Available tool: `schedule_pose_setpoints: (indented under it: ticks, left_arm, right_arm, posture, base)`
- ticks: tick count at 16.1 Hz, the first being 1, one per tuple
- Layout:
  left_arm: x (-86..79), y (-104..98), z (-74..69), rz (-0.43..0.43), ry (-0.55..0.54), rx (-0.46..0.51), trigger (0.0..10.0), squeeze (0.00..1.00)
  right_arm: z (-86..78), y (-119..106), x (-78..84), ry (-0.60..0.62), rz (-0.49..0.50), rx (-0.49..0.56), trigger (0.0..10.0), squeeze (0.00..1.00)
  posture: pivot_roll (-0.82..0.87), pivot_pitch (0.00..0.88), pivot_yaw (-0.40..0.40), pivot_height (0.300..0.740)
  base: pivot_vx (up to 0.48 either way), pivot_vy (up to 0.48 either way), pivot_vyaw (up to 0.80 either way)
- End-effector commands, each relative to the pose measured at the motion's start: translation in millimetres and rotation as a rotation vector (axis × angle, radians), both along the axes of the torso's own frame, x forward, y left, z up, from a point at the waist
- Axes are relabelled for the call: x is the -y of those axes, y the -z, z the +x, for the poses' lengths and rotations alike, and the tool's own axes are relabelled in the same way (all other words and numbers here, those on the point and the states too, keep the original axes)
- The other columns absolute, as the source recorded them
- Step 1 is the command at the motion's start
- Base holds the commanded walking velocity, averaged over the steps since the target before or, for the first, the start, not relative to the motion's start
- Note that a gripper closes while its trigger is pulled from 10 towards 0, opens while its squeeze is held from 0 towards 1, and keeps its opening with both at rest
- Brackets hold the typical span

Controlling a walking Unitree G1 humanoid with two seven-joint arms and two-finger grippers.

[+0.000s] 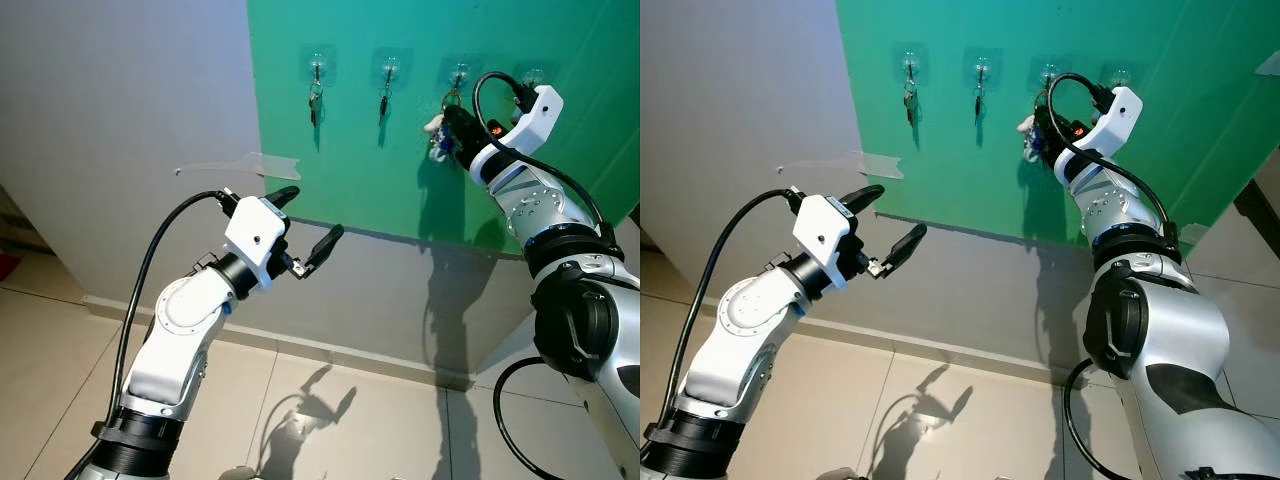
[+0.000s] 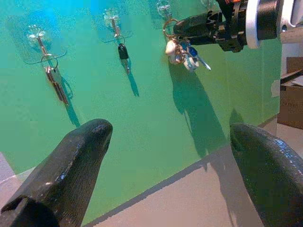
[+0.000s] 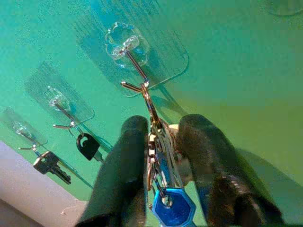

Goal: Hang keys on a hook

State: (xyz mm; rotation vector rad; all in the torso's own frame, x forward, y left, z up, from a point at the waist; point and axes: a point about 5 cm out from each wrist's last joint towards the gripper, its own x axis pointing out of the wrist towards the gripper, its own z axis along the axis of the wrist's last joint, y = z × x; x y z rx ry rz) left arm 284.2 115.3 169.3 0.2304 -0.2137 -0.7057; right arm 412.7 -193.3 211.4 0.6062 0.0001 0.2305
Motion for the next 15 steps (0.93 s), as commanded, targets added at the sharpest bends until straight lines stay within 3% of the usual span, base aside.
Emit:
schedule_pose_setpoints:
  ticks: [1,4,5,6,8,12,13,14,15]
  left_arm:
    - [-1.8,-4,0.5,-0.002,0.005,0.013,10.0,0.00]
    - [-5.2,-4,1.0,-0.021,-0.052,0.016,10.0,0.00]
    - [-9.7,-3,3.6,-0.035,-0.113,0.001,10.0,0.00]
    - [-14.1,-3,5.9,-0.043,-0.161,0.000,10.0,0.00]
    - [-22.2,-2,9.4,-0.035,-0.217,0.014,10.0,0.00]
    - [-30.1,2,15.5,-0.033,-0.313,-0.004,10.0,0.00]
    - [-34.2,4,14.7,-0.034,-0.336,-0.008,10.0,0.00]
    - [-38.0,6,13.1,-0.029,-0.353,-0.006,10.0,0.00]
    - [-38.7,6,12.9,-0.031,-0.359,-0.007,10.0,0.00]
  right_arm:
    - [-0.8,1,2.8,0.000,0.026,0.005,10.0,1.00]
    - [-3.0,1,8.2,0.012,-0.003,0.046,10.0,1.00]
    - [-5.1,2,11.2,0.017,-0.019,0.077,10.0,0.95]
    - [-8.7,6,16.3,0.047,-0.068,0.106,10.0,0.00]
    - [-17.8,15,22.9,0.096,-0.143,0.157,10.0,0.00]
    - [-40.6,25,24.1,0.148,-0.166,0.232,10.0,0.00]
    - [-49.9,28,20.4,0.162,-0.237,0.243,10.0,0.00]
    - [-64.0,38,7.1,0.167,-0.378,0.224,10.0,0.00]
    - [-67.6,40,2.2,0.162,-0.388,0.226,10.0,0.00]
  posture:
    - [0.03,0.000,-0.006,0.740]
    - [0.03,0.000,-0.015,0.740]
    - [0.03,0.000,-0.015,0.740]
    - [0.03,0.000,-0.021,0.740]
    - [0.02,0.000,-0.012,0.740]
    - [0.01,0.000,0.002,0.740]
    - [0.01,0.000,0.001,0.740]
    - [0.01,0.000,-0.002,0.740]
    - [0.01,0.000,-0.003,0.740]
  base:
    - [0.000,0.000,0.00]
    - [0.000,0.000,0.00]
    - [0.000,0.000,0.00]
    - [0.000,0.000,0.00]
    - [0.000,0.000,0.00]
    - [0.000,0.000,0.00]
    - [0.000,0.000,0.00]
    - [0.000,0.000,0.00]
    - [0.000,0.000,0.00]
